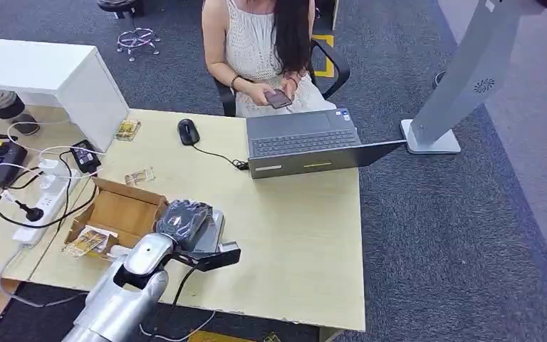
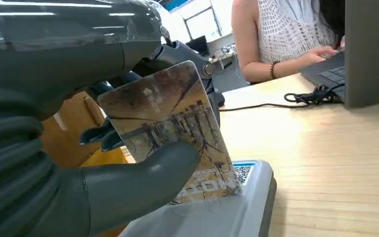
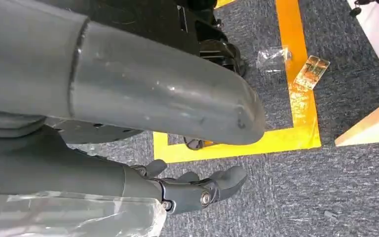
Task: Pass the card to the sensor for recognition and then transmit it.
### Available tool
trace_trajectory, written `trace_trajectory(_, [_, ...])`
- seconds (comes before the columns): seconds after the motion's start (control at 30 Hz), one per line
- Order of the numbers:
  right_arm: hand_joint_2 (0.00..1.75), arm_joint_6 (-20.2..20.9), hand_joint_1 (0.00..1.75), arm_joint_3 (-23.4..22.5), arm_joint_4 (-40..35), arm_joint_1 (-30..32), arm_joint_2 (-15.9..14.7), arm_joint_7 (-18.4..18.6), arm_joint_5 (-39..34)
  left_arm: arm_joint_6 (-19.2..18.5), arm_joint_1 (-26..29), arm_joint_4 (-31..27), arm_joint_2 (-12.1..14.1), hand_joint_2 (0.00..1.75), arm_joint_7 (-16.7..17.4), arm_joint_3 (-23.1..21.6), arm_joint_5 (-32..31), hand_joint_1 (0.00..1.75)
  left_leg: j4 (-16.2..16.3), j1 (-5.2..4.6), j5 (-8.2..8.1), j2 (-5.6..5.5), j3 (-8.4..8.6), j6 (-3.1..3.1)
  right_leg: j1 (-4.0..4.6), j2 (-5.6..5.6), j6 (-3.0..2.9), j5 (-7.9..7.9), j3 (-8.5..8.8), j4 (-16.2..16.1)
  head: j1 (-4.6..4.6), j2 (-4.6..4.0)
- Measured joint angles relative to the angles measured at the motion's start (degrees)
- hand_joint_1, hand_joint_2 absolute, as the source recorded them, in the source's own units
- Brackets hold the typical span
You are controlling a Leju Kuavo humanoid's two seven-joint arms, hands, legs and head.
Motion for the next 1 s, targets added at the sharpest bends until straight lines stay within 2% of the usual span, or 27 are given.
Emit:
trace_trajectory(0.13, [0.00,0.02,0.00,-0.04,0.00,0.01,0.00,0.02,0.02,-0.24,-0.88,0.09,0.02,1.75,0.31,0.02,0.65,1.75,0.00,0.00,0.01,0.00,0.00,0.00,0.00,0.00,0.00,0.01,0.00,0.00,-0.02,0.00])
trace_trajectory(0.3, [0.00,0.61,0.00,-0.11,0.00,0.05,0.02,0.02,0.39,3.22,-3.59,-1.73,0.18,1.75,-0.18,0.04,3.26,1.75,0.01,0.01,0.04,-0.02,-0.01,0.04,0.01,-0.03,0.00,0.02,0.01,0.02,-0.02,0.00])
trace_trajectory(0.47, [0.00,0.64,0.00,-0.11,0.02,0.11,0.02,0.13,1.05,5.55,-7.61,-5.00,0.72,1.75,0.50,1.07,3.23,1.75,0.01,0.01,0.05,-0.02,-0.03,0.05,0.01,-0.04,0.02,0.04,0.01,0.02,0.00,0.00])
trace_trajectory(0.73, [0.00,0.63,0.00,-0.11,0.02,0.14,0.09,0.42,1.49,5.92,-10.84,-6.64,1.33,1.75,1.31,2.36,3.02,1.75,0.02,0.01,0.06,-0.04,-0.03,0.05,0.02,-0.03,0.02,0.04,0.00,0.02,-0.02,0.00])
trace_trajectory(0.9, [0.00,0.66,0.00,-0.11,0.02,0.07,0.52,2.38,2.65,3.12,-17.06,-5.81,1.49,1.75,2.84,2.99,1.64,1.75,0.03,0.02,0.06,-0.04,-0.04,0.06,0.01,-0.05,0.02,0.07,0.00,0.02,0.00,0.00])
trace_trajectory(1.0, [0.00,0.76,0.00,-0.11,0.02,0.00,0.79,3.02,3.13,2.93,-20.01,-3.28,1.49,1.75,3.58,3.26,0.87,1.75,0.03,0.02,0.07,-0.03,-0.03,0.07,0.01,-0.03,0.03,0.09,0.01,0.03,-0.02,0.00])
